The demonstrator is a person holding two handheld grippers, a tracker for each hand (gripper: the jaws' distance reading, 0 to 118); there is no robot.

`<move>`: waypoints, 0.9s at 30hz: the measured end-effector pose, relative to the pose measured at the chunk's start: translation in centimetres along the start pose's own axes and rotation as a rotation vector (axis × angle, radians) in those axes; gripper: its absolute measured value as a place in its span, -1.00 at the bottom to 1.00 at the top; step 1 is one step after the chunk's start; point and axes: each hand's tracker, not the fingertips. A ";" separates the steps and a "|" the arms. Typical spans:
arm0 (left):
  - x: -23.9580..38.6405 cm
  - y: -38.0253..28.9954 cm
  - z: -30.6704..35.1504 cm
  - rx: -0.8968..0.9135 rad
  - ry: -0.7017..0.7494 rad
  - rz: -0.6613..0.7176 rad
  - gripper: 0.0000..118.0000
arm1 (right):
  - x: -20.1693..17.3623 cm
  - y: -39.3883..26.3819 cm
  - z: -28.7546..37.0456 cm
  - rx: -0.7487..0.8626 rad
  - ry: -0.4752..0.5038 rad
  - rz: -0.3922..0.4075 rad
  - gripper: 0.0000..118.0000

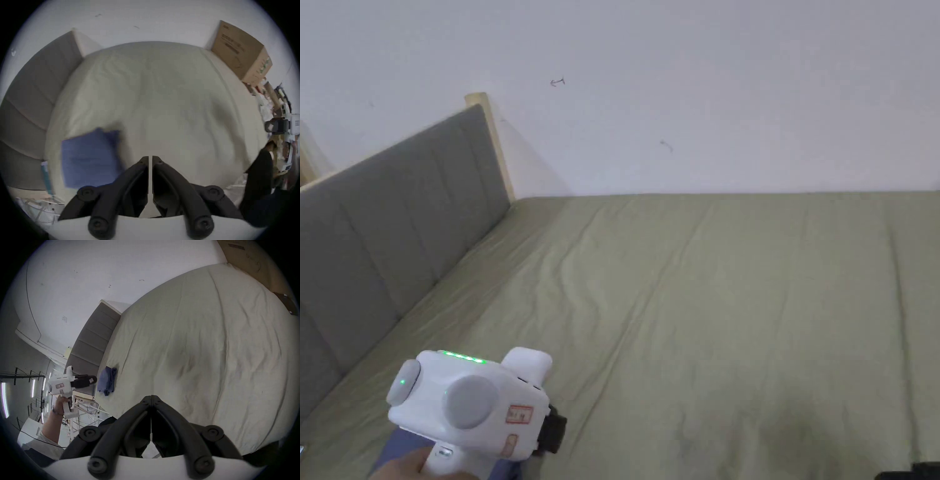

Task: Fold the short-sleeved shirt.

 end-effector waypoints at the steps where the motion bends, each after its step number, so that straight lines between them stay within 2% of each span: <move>1: 2.2 0.0 0.2 0.020 -0.056 0.011 -0.92 | -0.1 0.2 0.4 -0.005 -0.015 0.009 -1.00; 3: 6.7 0.6 0.9 0.094 -0.141 0.046 -0.93 | -0.6 0.8 1.4 0.003 -0.070 0.035 -1.00; 6: 11.2 2.7 2.9 0.248 -0.239 0.065 -0.93 | -1.6 1.8 3.4 0.074 -0.067 0.037 -1.00; 10: 14.3 5.4 5.3 0.435 -0.286 0.038 -0.93 | -4.4 3.1 6.7 0.284 -0.077 0.101 -1.00; 15: 18.1 6.2 9.6 0.759 -0.149 -0.015 -0.93 | -9.3 2.4 11.2 0.683 -0.123 0.307 -1.00; 18: 20.6 4.9 10.2 0.949 0.123 -0.019 -0.93 | -9.9 1.6 11.6 0.919 -0.150 0.433 -1.00; 19: 21.1 4.4 10.1 1.001 0.223 -0.011 -0.93 | -10.0 1.1 11.4 0.985 -0.204 0.475 -1.00; 20: 21.6 3.7 9.9 1.037 0.257 0.001 -0.93 | -9.8 0.6 11.1 1.041 -0.260 0.496 -1.00; 22: 21.2 2.9 9.5 1.084 0.187 0.013 -0.93 | -9.4 -0.2 10.2 1.104 -0.338 0.473 -1.00; 25: 21.0 1.8 9.0 1.096 0.215 0.046 -0.93 | -8.8 -0.2 9.4 1.055 -0.336 0.433 -1.00; 26: 20.9 1.8 9.1 1.082 0.234 0.069 -0.93 | -8.7 -0.2 9.2 1.024 -0.333 0.421 -0.95; 27: 20.6 1.8 9.2 1.078 0.241 0.078 -0.90 | -8.7 -0.2 9.0 1.005 -0.332 0.412 -0.73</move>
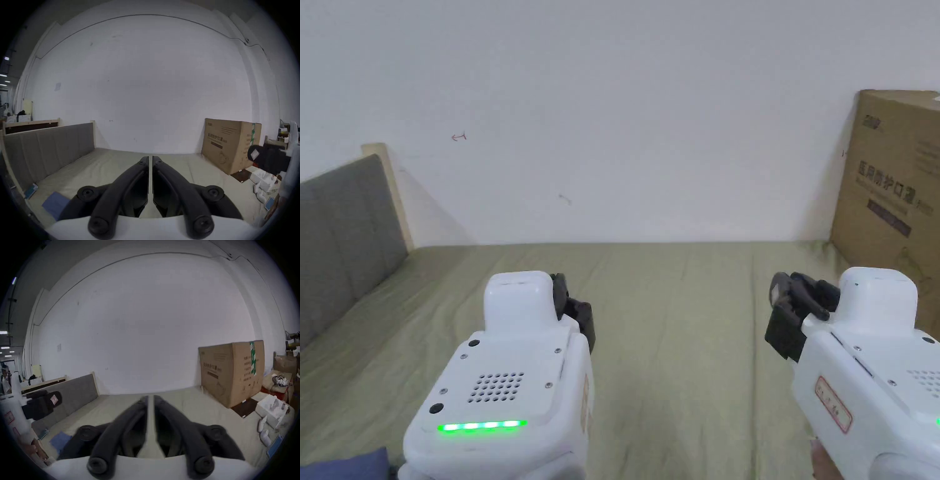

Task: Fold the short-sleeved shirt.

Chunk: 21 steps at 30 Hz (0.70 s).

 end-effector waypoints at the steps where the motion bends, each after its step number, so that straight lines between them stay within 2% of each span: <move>1: 0.1 0.1 0.3 0.003 -0.004 0.001 -0.76 | -0.2 -0.1 -0.1 -0.008 -0.004 0.003 -0.24; 2: -0.1 0.1 0.4 0.008 -0.005 -0.002 -0.62 | -0.2 -0.2 -0.3 -0.019 -0.004 0.012 0.15; 3: -0.2 0.2 0.5 0.023 -0.005 -0.020 -0.44 | -0.3 -0.3 -0.4 -0.025 -0.004 0.019 0.43; 4: -0.2 0.2 0.5 0.034 -0.003 -0.039 -0.17 | -0.4 -0.4 -0.4 -0.025 -0.002 0.023 0.54; 6: 0.0 0.3 0.8 0.042 0.004 -0.061 0.42 | -0.7 -0.4 -0.3 -0.014 0.004 0.038 0.55; 7: 0.0 0.3 0.8 0.039 0.001 -0.057 0.69 | -0.9 -0.3 -0.2 -0.007 -0.001 0.049 0.63; 8: -0.2 0.4 0.9 0.035 -0.011 -0.049 0.78 | -1.1 -0.4 -0.2 0.004 -0.012 0.063 0.77; 9: -0.1 0.3 1.0 0.035 -0.021 -0.041 0.82 | -1.2 -0.4 -0.2 0.009 -0.020 0.075 0.93; 10: 0.0 0.3 1.1 0.036 -0.022 -0.040 0.85 | -1.2 -0.3 -0.1 0.013 -0.023 0.084 1.00; 15: 0.0 -0.1 1.0 0.028 -0.022 -0.039 0.93 | -1.4 -0.1 0.4 0.030 -0.027 0.124 1.00; 21: -0.6 0.1 1.0 0.001 -0.035 -0.008 0.93 | -0.6 0.4 0.6 0.028 -0.045 0.094 1.00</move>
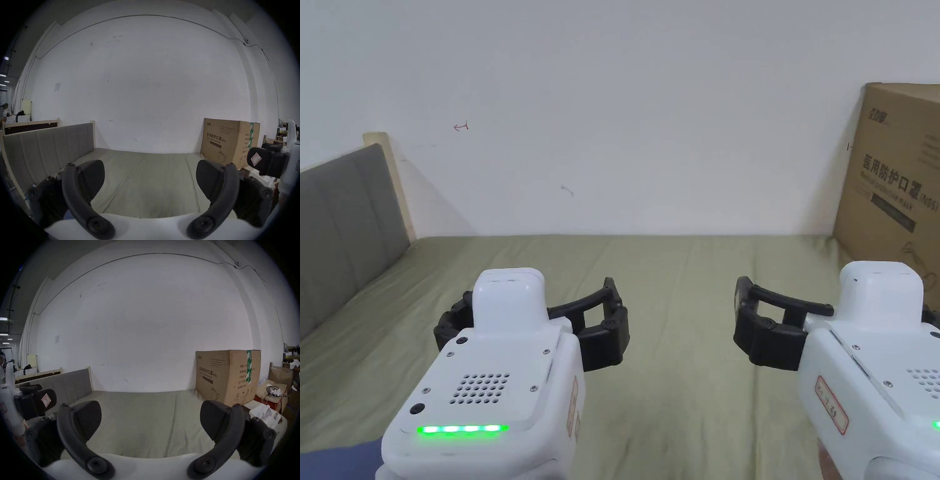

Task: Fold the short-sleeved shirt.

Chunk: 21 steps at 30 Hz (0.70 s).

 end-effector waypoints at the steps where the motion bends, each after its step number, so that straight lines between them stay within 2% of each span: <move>1: -0.1 0.0 0.0 -0.003 0.000 -0.003 0.93 | 0.2 0.1 0.0 0.000 -0.002 -0.003 1.00; 8: -0.5 0.2 0.2 -0.018 -0.060 0.013 0.93 | 0.2 0.3 0.2 -0.003 -0.005 0.011 1.00; 15: 0.2 0.3 0.5 -0.025 -0.056 -0.024 0.93 | -0.4 0.4 0.4 -0.008 0.011 0.044 1.00; 21: 0.5 0.2 0.5 -0.051 -0.083 -0.021 0.93 | -0.4 0.4 0.5 -0.014 0.009 0.040 1.00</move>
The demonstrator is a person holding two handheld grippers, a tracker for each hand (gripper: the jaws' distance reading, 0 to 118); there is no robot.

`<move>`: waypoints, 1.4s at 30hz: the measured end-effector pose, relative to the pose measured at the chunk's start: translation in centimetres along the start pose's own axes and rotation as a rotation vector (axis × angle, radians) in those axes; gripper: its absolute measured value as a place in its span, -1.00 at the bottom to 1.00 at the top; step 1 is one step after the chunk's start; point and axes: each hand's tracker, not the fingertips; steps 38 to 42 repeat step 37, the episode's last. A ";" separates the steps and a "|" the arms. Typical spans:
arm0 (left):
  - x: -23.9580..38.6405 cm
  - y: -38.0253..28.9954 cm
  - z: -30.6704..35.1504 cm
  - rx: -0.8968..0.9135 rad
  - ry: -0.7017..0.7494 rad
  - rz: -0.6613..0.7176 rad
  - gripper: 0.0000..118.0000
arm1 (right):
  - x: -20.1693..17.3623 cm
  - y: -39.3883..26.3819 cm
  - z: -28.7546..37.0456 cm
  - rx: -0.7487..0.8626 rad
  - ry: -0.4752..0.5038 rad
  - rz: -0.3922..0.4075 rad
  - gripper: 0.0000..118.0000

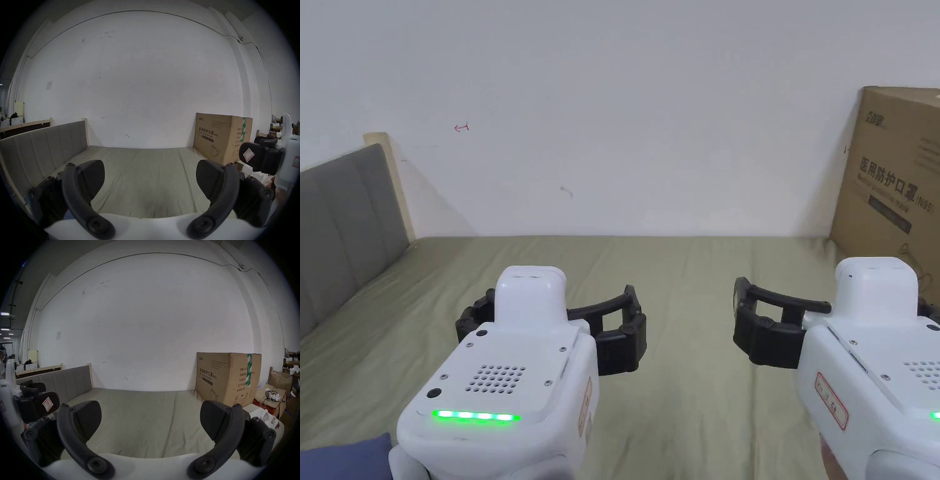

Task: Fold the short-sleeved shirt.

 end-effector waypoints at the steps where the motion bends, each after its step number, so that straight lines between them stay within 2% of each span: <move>1: 0.1 0.0 0.0 -0.006 0.004 -0.004 0.93 | 0.0 0.0 0.0 -0.001 -0.001 -0.003 1.00; 9: 0.9 -0.5 -0.4 -0.038 0.018 -0.052 0.93 | 0.3 -0.1 -0.2 -0.013 -0.004 -0.016 1.00; 29: 0.1 -1.2 -1.7 -0.162 0.012 0.091 0.93 | -0.1 -1.1 -0.7 -0.060 0.009 -0.011 1.00; 42: 0.2 -1.7 -1.9 -0.163 0.004 0.082 0.93 | -0.1 -1.7 -1.2 -0.081 0.009 -0.016 1.00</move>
